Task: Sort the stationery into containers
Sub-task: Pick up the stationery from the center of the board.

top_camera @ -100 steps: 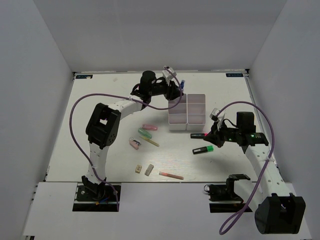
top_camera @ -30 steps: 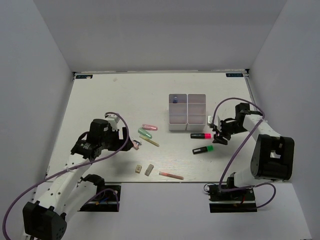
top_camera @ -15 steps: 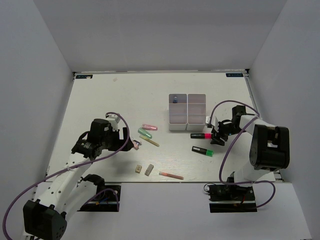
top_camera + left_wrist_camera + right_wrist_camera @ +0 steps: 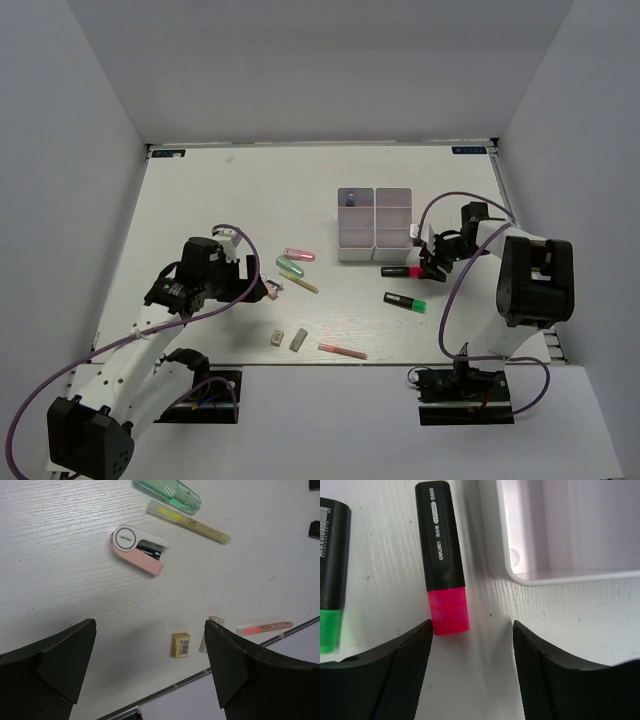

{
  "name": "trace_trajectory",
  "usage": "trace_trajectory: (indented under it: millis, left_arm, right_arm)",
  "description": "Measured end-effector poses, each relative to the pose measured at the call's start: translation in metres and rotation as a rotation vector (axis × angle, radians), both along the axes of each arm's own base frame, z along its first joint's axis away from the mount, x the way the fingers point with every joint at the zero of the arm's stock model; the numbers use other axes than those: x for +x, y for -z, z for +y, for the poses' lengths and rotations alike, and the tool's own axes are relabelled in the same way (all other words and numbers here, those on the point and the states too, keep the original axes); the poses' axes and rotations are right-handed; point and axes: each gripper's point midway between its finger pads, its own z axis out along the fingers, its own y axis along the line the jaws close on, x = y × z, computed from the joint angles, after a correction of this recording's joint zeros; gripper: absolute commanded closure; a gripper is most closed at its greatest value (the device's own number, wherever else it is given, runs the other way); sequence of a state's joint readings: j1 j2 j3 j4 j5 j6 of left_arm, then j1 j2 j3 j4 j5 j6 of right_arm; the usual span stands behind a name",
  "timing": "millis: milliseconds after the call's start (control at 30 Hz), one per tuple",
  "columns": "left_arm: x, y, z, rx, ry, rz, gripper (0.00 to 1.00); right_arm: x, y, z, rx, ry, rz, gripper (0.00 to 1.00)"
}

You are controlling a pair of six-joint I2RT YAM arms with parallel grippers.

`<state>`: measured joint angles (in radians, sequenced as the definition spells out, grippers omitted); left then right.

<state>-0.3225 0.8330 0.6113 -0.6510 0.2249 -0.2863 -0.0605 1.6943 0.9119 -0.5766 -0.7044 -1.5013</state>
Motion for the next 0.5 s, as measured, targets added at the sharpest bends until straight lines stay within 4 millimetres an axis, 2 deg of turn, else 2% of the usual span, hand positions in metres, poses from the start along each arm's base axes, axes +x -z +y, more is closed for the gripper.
trace_trajectory:
  millis: [267, 467, 500]
  left_arm:
    - [0.000, 0.000, 0.000, 0.001, 0.001, 0.002, 0.00]
    - [0.000, 0.000, 0.000, 0.001, 0.001, 0.001, 0.00]
    - [0.000, 0.000, 0.000, 0.001, 0.001, 0.002, 0.00]
  right_arm:
    - [-0.005, 0.001, 0.013, -0.001, -0.083, 0.015, 0.42]
    - [-0.012, 0.003, 0.014, -0.012, -0.126, 0.026, 0.54]
    - [-0.013, 0.003, 0.014, -0.014, -0.129, 0.027, 0.59]
